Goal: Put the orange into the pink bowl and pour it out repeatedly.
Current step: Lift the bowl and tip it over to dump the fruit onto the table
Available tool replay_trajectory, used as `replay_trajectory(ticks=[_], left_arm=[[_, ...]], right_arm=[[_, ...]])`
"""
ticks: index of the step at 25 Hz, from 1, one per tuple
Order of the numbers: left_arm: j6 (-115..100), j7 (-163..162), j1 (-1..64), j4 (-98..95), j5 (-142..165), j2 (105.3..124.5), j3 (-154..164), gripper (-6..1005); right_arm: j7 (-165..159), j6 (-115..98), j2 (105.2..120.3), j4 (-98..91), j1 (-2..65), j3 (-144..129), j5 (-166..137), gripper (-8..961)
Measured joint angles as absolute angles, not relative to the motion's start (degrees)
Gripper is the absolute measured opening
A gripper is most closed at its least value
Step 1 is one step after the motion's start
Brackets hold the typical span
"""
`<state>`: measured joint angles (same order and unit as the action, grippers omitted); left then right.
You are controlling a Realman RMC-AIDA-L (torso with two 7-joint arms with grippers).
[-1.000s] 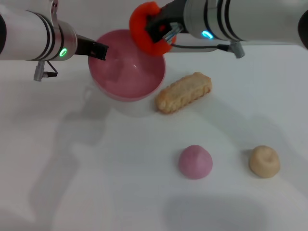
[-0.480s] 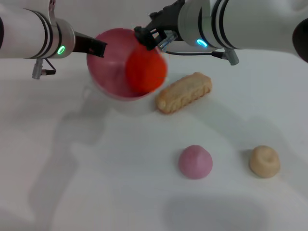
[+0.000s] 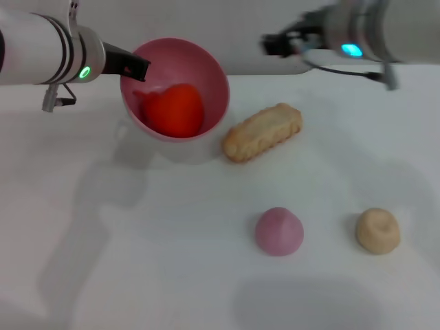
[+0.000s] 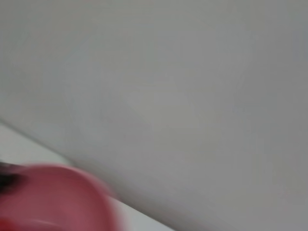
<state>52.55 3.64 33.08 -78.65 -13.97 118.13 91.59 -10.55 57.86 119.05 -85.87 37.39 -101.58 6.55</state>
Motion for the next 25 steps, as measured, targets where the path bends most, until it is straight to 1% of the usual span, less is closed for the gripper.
replay_trajectory(ticks=[1, 2, 6, 10, 16, 25], left_arm=[[52.1, 5.7, 32.7, -78.7, -13.8, 118.11, 91.9, 49], [52.1, 5.7, 32.7, -78.7, -13.8, 118.11, 91.9, 49], [50.1, 8.2, 31.6, -78.9, -10.9, 118.09, 94.6, 49], [48.3, 8.4, 30.7, -79.4, -7.0, 118.16, 98.0, 49], [47.2, 8.4, 29.4, -81.2, 3.3, 118.39, 105.5, 49], [48.1, -0.5, 26.1, -87.5, 31.7, 118.66, 119.9, 49]], right_arm=[[-10.4, 58.0, 118.98, -85.1, 34.8, -98.1, 6.5, 727], [-10.4, 58.0, 118.98, -85.1, 34.8, -98.1, 6.5, 727], [-9.4, 57.9, 118.93, -83.8, 30.3, -92.7, 6.5, 726], [-8.7, 57.7, 119.05, -83.0, 27.5, -90.4, 6.4, 725], [-8.0, 57.5, 119.14, -80.8, 26.1, -89.4, 6.4, 725], [-8.0, 57.3, 118.94, -79.3, 26.1, -89.2, 6.4, 725]])
